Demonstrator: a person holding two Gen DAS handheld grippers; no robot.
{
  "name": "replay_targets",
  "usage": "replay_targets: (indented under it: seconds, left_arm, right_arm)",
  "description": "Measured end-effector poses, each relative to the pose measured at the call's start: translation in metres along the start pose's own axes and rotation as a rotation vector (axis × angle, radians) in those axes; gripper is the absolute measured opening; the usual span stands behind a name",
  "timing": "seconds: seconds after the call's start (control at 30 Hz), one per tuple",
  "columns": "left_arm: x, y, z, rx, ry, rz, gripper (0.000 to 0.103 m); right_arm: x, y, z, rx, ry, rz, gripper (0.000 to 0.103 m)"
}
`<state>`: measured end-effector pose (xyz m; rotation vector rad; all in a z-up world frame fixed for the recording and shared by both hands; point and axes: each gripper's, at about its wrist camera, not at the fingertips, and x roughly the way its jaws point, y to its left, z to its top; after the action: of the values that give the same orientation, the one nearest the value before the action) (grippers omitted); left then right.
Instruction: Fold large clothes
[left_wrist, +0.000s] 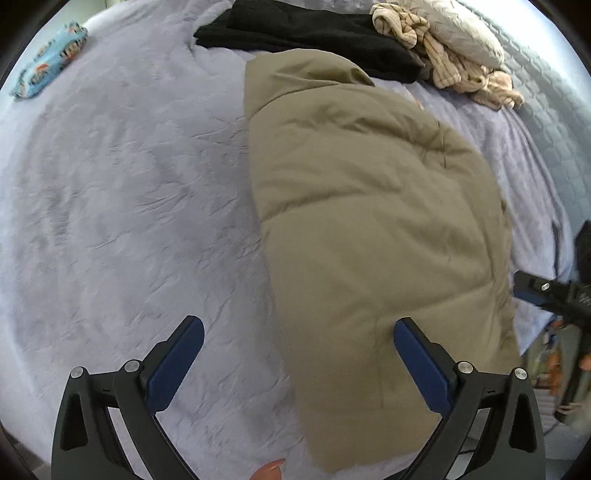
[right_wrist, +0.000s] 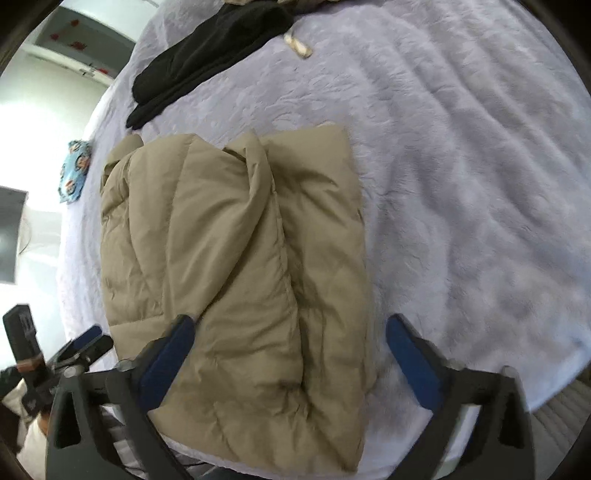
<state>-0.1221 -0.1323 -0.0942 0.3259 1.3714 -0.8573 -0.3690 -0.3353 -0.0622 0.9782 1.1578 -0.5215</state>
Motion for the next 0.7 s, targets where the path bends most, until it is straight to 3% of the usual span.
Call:
replay_targets:
  seconds: [0.2,0.4,0.5,0.57,0.6,0.7]
  left_arm:
    - [0.039,0.028,0.026,-0.095,0.063,-0.233,0.103]
    - [0.085,0.045,0.033,-0.234,0.160,-0.481,0.103]
    - [0.100,0.040,0.035,-0.276,0.182,-0.529,0.103]
    - [0.099,0.032,0.039,-0.255,0.152,-0.525,0.102]
    - [0.096,0.029,0.040,-0.243,0.139,-0.520,0.096]
    - [0.079,0.033,0.044,-0.216,0.109,-0.540,0.078]
  right_arm:
    - [0.036,-0.023,0.031,-0.044,0.113,0.070,0.103]
    - [0.089,-0.038,0.054,-0.025,0.271,0.290,0.103]
    - [0.110,-0.036,0.059,0.011,0.304,0.412,0.103]
    - [0.121,-0.033,0.057,0.056,0.321,0.448,0.103]
    - [0.123,-0.031,0.057,0.080,0.324,0.457,0.102]
    - [0.112,-0.019,0.058,0.096,0.288,0.474,0.082]
